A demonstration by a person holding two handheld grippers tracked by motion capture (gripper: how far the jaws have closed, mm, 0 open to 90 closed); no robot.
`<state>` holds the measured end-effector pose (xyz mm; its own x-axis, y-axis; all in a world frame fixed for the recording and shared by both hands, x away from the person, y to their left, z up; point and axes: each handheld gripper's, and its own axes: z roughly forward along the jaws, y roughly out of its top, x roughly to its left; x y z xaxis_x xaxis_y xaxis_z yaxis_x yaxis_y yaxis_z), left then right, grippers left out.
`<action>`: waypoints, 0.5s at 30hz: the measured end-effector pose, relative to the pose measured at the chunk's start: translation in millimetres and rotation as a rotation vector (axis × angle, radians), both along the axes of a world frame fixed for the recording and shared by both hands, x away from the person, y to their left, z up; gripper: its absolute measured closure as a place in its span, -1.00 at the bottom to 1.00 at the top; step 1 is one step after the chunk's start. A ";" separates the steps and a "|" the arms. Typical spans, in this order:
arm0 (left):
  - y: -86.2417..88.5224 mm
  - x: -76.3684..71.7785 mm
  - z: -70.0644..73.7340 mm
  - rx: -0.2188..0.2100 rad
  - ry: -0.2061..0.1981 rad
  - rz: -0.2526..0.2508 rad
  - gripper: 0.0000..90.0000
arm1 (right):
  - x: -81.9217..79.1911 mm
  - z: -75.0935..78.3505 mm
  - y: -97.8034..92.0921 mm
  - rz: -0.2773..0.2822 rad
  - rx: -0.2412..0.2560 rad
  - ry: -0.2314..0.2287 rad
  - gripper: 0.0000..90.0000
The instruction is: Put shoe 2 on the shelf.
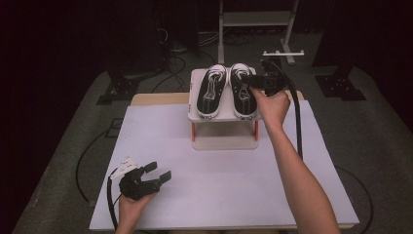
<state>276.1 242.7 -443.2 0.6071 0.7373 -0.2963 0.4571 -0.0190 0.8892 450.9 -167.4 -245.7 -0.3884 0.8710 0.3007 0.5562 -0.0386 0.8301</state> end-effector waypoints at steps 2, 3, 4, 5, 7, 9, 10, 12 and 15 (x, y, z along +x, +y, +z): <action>-1.0 0.2 -0.3 0.003 0.000 0.000 -0.56 | -6.3 3.4 3.7 0.023 0.003 -0.008 0.41; -1.3 0.3 -0.4 0.002 0.003 -0.001 -0.56 | -9.5 5.0 7.0 0.046 0.006 -0.008 0.41; -1.4 0.4 -0.5 0.006 0.004 -0.002 -0.56 | -11.3 5.7 9.2 0.062 0.002 -0.015 0.40; -1.8 0.4 -0.7 0.005 0.007 -0.002 -0.56 | -14.4 7.5 12.9 0.076 -0.004 -0.019 0.40; -1.8 0.4 -0.6 0.009 0.005 -0.004 -0.56 | -20.1 10.0 21.9 0.127 0.002 -0.023 0.38; -1.1 0.4 -0.2 0.010 0.004 -0.004 -0.56 | -25.0 11.3 30.2 0.165 -0.008 -0.027 0.38; -0.9 0.3 -0.1 0.009 0.004 -0.001 -0.56 | -28.0 12.0 35.3 0.185 -0.007 -0.018 0.38; -0.3 0.3 -0.2 0.011 0.004 0.000 -0.56 | -32.9 12.2 43.9 0.219 -0.012 -0.015 0.38; 0.4 -0.3 0.0 0.011 0.003 -0.001 -0.56 | -38.1 10.2 55.5 0.265 -0.014 -0.003 0.38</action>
<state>275.8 243.1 -443.3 0.6065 0.7402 -0.2904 0.4602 -0.0288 0.8874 412.8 -111.9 -235.5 -0.6044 0.7429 0.2878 0.5430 0.1198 0.8311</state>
